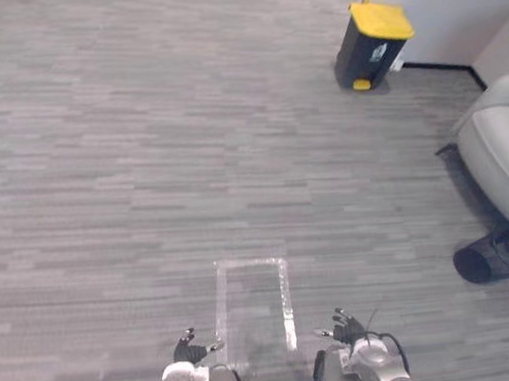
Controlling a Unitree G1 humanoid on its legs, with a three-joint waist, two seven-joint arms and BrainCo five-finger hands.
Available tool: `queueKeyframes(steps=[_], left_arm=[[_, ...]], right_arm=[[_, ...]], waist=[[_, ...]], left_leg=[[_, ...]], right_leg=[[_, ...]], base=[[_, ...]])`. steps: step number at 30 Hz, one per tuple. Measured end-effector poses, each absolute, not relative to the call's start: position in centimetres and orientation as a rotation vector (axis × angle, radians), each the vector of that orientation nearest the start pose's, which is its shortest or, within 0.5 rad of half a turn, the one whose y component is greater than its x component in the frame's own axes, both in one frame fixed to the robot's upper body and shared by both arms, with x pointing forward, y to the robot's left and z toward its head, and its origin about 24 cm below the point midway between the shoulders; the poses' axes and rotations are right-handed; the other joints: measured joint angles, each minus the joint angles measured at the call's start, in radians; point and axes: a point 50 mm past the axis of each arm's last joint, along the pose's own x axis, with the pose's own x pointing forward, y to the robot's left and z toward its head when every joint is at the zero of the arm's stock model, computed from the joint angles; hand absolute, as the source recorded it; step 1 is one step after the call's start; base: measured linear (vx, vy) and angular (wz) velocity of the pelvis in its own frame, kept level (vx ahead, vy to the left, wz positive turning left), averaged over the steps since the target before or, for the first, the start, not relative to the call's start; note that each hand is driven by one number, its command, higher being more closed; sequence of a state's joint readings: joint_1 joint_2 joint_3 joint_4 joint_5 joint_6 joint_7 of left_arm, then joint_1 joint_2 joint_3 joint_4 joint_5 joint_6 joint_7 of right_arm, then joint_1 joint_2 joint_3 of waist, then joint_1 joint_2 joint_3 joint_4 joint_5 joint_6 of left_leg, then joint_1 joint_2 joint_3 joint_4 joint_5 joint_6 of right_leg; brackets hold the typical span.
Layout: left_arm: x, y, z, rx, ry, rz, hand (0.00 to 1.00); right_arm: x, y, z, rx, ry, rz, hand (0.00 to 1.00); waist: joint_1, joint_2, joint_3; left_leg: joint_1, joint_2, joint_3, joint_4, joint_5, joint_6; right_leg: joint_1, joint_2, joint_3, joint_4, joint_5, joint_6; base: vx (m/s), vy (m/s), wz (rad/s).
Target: Organize the slippers on the shoe rack
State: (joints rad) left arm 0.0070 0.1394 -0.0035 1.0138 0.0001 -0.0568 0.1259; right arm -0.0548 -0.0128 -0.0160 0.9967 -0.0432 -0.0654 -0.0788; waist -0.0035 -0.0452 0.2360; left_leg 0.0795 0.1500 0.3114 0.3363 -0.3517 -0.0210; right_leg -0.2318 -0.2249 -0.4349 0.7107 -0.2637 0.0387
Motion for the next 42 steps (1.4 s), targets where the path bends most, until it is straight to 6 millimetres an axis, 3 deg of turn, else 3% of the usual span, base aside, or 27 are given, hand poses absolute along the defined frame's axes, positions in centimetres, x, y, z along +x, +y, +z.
queueKeyframes(steps=[1,3,4,5,7,8,9,10,11,12,13,15,16,18,19,20,25,28,29,31,35,36,37,38,39,40,42], left_arm=[[13.7,20.6,-14.5,0.193,0.954,0.171,0.00],[13.5,20.4,-14.7,0.195,0.970,0.156,0.00],[13.3,20.5,-14.7,0.210,0.976,0.143,0.00],[13.5,19.2,-15.0,0.194,0.983,0.106,0.00],[13.4,17.6,-15.1,0.174,0.982,0.071,0.00],[13.4,17.4,-15.2,0.168,0.983,0.070,0.00],[13.5,17.4,-15.1,0.164,0.980,0.070,0.00],[13.6,17.4,-15.1,0.163,0.977,0.072,0.00],[13.6,17.5,-15.1,0.161,0.975,0.077,0.00],[13.6,17.5,-15.1,0.160,0.974,0.078,0.00],[13.8,17.5,-15.0,0.161,0.965,0.079,0.00],[13.9,17.4,-14.9,0.163,0.955,0.075,0.00],[13.9,17.5,-14.8,0.156,0.948,0.081,0.00],[14.0,17.6,-14.7,0.144,0.929,0.095,0.00],[13.9,17.6,-14.7,0.144,0.931,0.096,0.00],[13.3,18.4,-14.9,0.149,0.948,0.117,0.00],[13.1,18.9,-15.0,0.161,0.964,0.120,0.00],[13.2,18.8,-15.0,0.166,0.974,0.112,0.00],[13.2,18.7,-15.1,0.166,0.976,0.110,0.00],[12.9,18.7,-15.2,0.165,0.990,0.109,0.00],[12.1,18.4,-15.6,0.157,1.026,0.108,0.00],[12.3,18.3,-15.5,0.150,1.021,0.107,0.00],[12.4,18.3,-15.5,0.151,1.018,0.109,0.00],[12.5,17.9,-15.5,0.142,1.015,0.103,0.00],[12.4,17.6,-15.5,0.135,1.019,0.099,0.00],[12.5,17.3,-15.5,0.128,1.012,0.094,0.00],[12.8,17.3,-15.4,0.120,0.995,0.090,0.00]], right_arm=[[16.6,-15.8,-13.8,-0.087,0.868,-0.061,0.00],[16.5,-16.2,-13.8,-0.094,0.871,-0.067,0.00],[15.8,-16.3,-14.1,-0.090,0.886,-0.075,0.00],[16.3,-17.8,-13.8,-0.122,0.878,-0.103,0.00],[15.5,-19.1,-14.0,-0.133,0.900,-0.135,0.00],[15.4,-19.2,-14.0,-0.129,0.899,-0.142,0.00],[15.4,-19.5,-13.9,-0.124,0.898,-0.161,0.00],[15.2,-19.6,-14.0,-0.124,0.904,-0.165,0.00],[14.7,-19.6,-14.2,-0.123,0.918,-0.172,0.00],[14.5,-19.7,-14.3,-0.122,0.922,-0.175,0.00],[14.3,-19.6,-14.4,-0.121,0.929,-0.177,0.00],[14.2,-19.8,-14.4,-0.111,0.932,-0.190,0.00],[14.2,-19.8,-14.4,-0.107,0.933,-0.197,0.00],[14.2,-19.7,-14.4,-0.110,0.937,-0.190,0.00],[14.2,-19.6,-14.5,-0.112,0.940,-0.185,0.00],[14.3,-19.0,-14.5,-0.113,0.934,-0.161,0.00],[14.0,-18.3,-14.8,-0.128,0.954,-0.118,0.00],[14.8,-18.4,-14.4,-0.134,0.926,-0.114,0.00],[14.9,-18.6,-14.3,-0.139,0.923,-0.115,0.00],[15.0,-18.7,-14.2,-0.137,0.915,-0.118,0.00],[14.7,-19.2,-14.3,-0.130,0.927,-0.140,0.00],[14.2,-19.3,-14.6,-0.124,0.950,-0.150,0.00],[14.1,-19.3,-14.6,-0.127,0.955,-0.148,0.00],[13.9,-19.7,-14.7,-0.144,0.967,-0.148,0.00],[13.9,-19.7,-14.7,-0.147,0.966,-0.148,0.00],[14.0,-20.0,-14.7,-0.155,0.966,-0.151,0.00],[13.6,-20.2,-14.8,-0.160,0.982,-0.155,0.00]], waist=[[-0.002,0.001,0.000],[-0.005,-0.005,-0.004],[-0.004,-0.038,-0.007],[0.004,0.030,-0.007],[-0.006,0.075,-0.013],[-0.006,0.082,-0.014],[-0.008,0.099,-0.012],[-0.008,0.104,-0.009],[0.000,0.097,-0.006],[0.000,0.097,-0.008],[0.001,0.095,-0.009],[0.003,0.094,-0.009],[0.007,0.094,-0.009],[0.017,0.094,-0.011],[0.020,0.083,-0.016],[0.008,0.061,-0.031],[0.013,0.035,-0.051],[0.002,0.049,-0.043],[0.006,0.057,-0.038],[0.004,0.052,-0.037],[-0.012,0.072,-0.049],[-0.006,0.054,-0.060],[0.001,0.047,-0.063],[0.017,0.075,-0.065],[0.017,0.090,-0.068],[0.016,0.105,-0.066],[0.029,0.112,-0.063]], left_leg=[[0.012,0.004,0.005,-0.017,0.003,-0.005],[0.033,0.000,0.008,-0.030,0.004,-0.016],[0.060,-0.030,0.004,-0.033,-0.007,-0.044],[0.079,0.012,-0.008,-0.016,-0.020,-0.066],[0.059,0.047,-0.025,0.103,-0.021,-0.070],[0.044,0.058,-0.027,0.150,-0.018,-0.076],[-0.015,0.103,-0.052,0.339,0.027,-0.140],[-0.051,0.120,-0.089,0.467,0.095,-0.147],[-0.105,0.137,-0.126,0.602,0.101,-0.157],[-0.124,0.139,-0.133,0.628,0.080,-0.167],[-0.157,0.134,-0.134,0.621,0.041,-0.162],[-0.204,0.109,-0.155,0.523,0.000,-0.114],[-0.215,0.068,-0.224,0.392,-0.017,-0.090],[-0.188,-0.016,-0.382,0.209,-0.014,-0.082],[-0.173,-0.035,-0.383,0.192,-0.018,-0.073],[-0.156,-0.077,-0.354,0.171,-0.036,-0.055],[-0.129,-0.095,-0.119,0.146,-0.018,-0.009],[-0.113,-0.089,0.011,0.110,-0.003,0.017],[-0.095,-0.088,0.058,0.105,0.002,0.026],[-0.050,-0.113,0.100,0.084,0.009,0.039],[0.015,-0.112,0.181,0.002,0.000,0.054],[0.031,-0.125,0.198,-0.018,0.005,0.042],[0.029,-0.134,0.198,-0.020,0.009,0.035],[0.012,-0.116,0.178,-0.013,0.026,0.014],[-0.005,-0.101,0.165,0.012,0.029,0.011],[-0.056,-0.062,0.136,0.121,0.019,0.005],[-0.107,-0.023,0.090,0.242,-0.009,-0.008]], right_leg=[[-0.024,0.018,-0.022,-0.078,0.006,-0.008],[-0.039,0.067,-0.051,-0.328,0.118,-0.030],[-0.023,0.066,-0.033,-0.440,0.306,-0.108],[-0.012,0.098,-0.028,-0.393,0.288,-0.098],[0.012,0.119,-0.022,-0.378,0.216,-0.085],[0.017,0.124,-0.021,-0.376,0.207,-0.087],[0.052,0.151,-0.011,-0.380,0.184,-0.089],[0.087,0.166,0.003,-0.390,0.174,-0.090],[0.129,0.178,0.029,-0.409,0.164,-0.092],[0.141,0.184,0.044,-0.418,0.163,-0.092],[0.168,0.189,0.080,-0.442,0.168,-0.085],[0.184,0.191,0.142,-0.470,0.185,-0.061],[0.181,0.192,0.205,-0.484,0.199,-0.041],[0.150,0.207,0.349,-0.507,0.219,-0.010],[0.143,0.206,0.383,-0.515,0.223,-0.011],[0.148,0.202,0.454,-0.578,0.267,-0.003],[0.093,0.184,0.559,-0.645,0.424,0.038],[0.018,0.170,0.368,-0.533,0.366,-0.020],[0.005,0.151,0.197,-0.453,0.309,-0.094],[0.000,0.083,-0.055,-0.343,0.233,-0.144],[0.039,0.035,-0.250,-0.169,0.054,-0.167],[0.062,0.038,-0.264,-0.214,0.020,-0.146],[0.061,0.052,-0.256,-0.236,0.015,-0.154],[0.083,0.119,-0.211,-0.334,0.061,-0.157],[0.095,0.150,-0.196,-0.389,0.088,-0.158],[0.129,0.218,-0.144,-0.512,0.140,-0.160],[0.173,0.280,-0.073,-0.623,0.184,-0.146]], base=[[0.24,-0.081,-0.09],[0.37,-0.126,0.02],[0.42,-0.086,-0.07],[0.35,-0.055,-0.08],[0.31,-0.053,-0.20],[0.41,-0.066,-0.26],[0.32,-0.011,-0.32],[0.35,0.023,-0.52],[0.20,0.066,-0.51],[0.23,0.122,-0.74],[0.21,0.161,-0.81],[0.19,0.256,-1.00],[0.11,0.277,-1.24],[0.03,0.319,-1.74],[0.04,0.437,-1.86],[0.05,0.358,-1.33],[0.02,0.342,-1.48],[0.02,0.215,-1.20],[0.00,0.152,-1.11],[0.00,0.118,-1.09],[0.09,0.001,-0.42],[0.17,-0.071,-0.25],[0.13,-0.101,-0.66],[0.06,-0.102,-0.73],[0.02,-0.178,-1.16],[0.00,-0.200,-1.21],[0.00,-0.184,-1.28]])
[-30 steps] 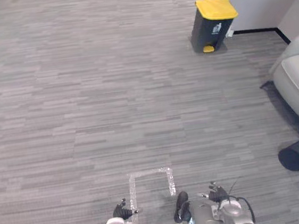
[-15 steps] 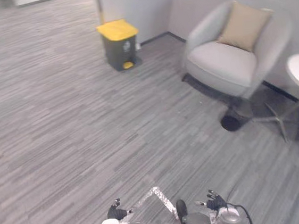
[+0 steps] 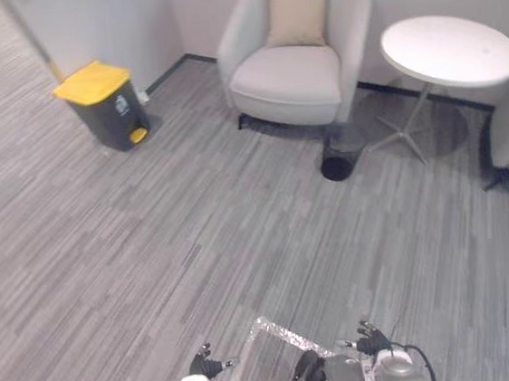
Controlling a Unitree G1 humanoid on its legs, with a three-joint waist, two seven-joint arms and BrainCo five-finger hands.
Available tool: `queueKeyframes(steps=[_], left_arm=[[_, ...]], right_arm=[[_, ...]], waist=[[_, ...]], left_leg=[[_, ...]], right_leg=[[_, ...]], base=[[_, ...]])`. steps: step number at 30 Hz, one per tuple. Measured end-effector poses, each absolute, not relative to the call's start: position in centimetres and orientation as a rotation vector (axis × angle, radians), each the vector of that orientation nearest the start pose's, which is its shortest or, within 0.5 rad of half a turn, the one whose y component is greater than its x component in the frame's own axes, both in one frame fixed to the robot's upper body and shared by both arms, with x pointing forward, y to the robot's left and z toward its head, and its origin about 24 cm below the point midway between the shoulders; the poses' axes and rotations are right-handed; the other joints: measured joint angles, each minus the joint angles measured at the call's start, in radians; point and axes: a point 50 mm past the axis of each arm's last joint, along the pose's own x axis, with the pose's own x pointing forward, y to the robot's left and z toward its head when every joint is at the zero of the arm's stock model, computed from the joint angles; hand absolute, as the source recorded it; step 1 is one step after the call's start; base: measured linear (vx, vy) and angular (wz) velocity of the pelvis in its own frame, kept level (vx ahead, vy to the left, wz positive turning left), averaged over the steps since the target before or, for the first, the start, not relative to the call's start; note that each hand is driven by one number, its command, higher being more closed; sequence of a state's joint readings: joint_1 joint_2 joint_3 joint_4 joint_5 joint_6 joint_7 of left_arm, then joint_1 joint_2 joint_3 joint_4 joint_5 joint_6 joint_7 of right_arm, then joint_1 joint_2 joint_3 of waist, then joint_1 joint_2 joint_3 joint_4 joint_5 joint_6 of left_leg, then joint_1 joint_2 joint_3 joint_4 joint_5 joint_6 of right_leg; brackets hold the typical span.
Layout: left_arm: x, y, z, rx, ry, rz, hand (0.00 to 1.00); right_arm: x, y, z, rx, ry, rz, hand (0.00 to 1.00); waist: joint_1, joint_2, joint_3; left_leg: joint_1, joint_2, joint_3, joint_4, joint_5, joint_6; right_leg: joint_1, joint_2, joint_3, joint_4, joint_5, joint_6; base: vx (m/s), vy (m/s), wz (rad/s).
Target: Organize the slippers on the shoe rack
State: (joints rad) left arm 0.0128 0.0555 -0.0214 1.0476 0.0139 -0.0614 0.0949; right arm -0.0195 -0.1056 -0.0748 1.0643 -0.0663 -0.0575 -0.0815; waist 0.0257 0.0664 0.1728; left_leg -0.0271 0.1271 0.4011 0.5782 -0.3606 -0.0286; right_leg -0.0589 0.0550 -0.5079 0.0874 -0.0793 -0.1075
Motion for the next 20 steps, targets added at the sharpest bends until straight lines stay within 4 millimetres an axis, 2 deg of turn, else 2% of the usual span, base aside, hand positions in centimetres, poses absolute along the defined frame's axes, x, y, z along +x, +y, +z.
queueKeyframes(steps=[1,2,3,6,8,10,18,20], left_arm=[[12.9,17.2,-15.3,0.114,0.988,0.090,0.00],[12.9,17.2,-15.3,0.112,0.987,0.091,0.00],[13.0,17.2,-15.3,0.108,0.984,0.093,0.00],[13.0,17.3,-15.2,0.106,0.973,0.097,0.00],[13.1,17.4,-15.2,0.106,0.971,0.099,0.00],[13.0,17.4,-15.2,0.106,0.974,0.102,0.00],[12.7,17.8,-15.3,0.114,0.983,0.109,0.00],[12.8,17.9,-15.3,0.122,0.981,0.114,0.00]], right_arm=[[13.4,-20.4,-14.9,-0.164,0.992,-0.160,0.00],[13.3,-20.5,-14.9,-0.165,0.994,-0.163,0.00],[13.3,-20.7,-14.9,-0.173,0.993,-0.171,0.00],[13.2,-20.9,-14.9,-0.169,0.991,-0.187,0.00],[13.0,-21.0,-14.9,-0.170,0.994,-0.191,0.00],[12.7,-21.1,-15.0,-0.161,1.001,-0.205,0.00],[12.2,-20.2,-15.3,-0.124,1.015,-0.209,0.00],[12.0,-19.8,-15.4,-0.114,1.021,-0.206,0.00]], waist=[[0.007,-0.002,0.003],[0.008,-0.002,0.002],[0.009,0.004,0.000],[0.009,-0.004,0.007],[0.009,-0.010,0.007],[0.012,-0.018,0.006],[0.011,-0.046,-0.015],[0.008,-0.063,-0.024]], left_leg=[[-0.030,0.014,-0.045,0.041,-0.008,-0.013],[-0.041,0.016,-0.066,0.043,-0.008,-0.015],[-0.067,0.014,-0.139,0.035,-0.011,-0.020],[-0.096,-0.030,-0.315,-0.102,-0.006,-0.027],[-0.088,-0.052,-0.368,-0.185,0.022,-0.044],[-0.065,-0.064,-0.373,-0.237,0.057,-0.025],[0.012,-0.095,-0.387,-0.372,0.147,-0.020],[0.032,-0.112,-0.413,-0.407,0.167,-0.007]], right_leg=[[0.022,0.028,0.042,-0.045,0.016,0.011],[0.026,0.035,0.051,-0.054,0.017,0.013],[0.028,0.051,0.082,-0.061,0.023,0.021],[0.030,0.063,0.153,-0.070,0.033,0.035],[0.040,0.063,0.176,-0.098,0.047,0.054],[0.051,0.063,0.200,-0.115,0.054,0.064],[0.066,0.056,0.229,-0.119,0.058,0.060],[0.080,0.044,0.212,-0.128,0.060,0.057]], base=[[0.01,-0.087,-0.97],[0.01,-0.097,-1.19],[0.02,-0.072,-0.96],[0.04,-0.077,-0.78],[0.05,-0.060,-0.35],[0.09,-0.032,-0.27],[0.12,0.014,-0.12],[0.11,0.057,0.21]])
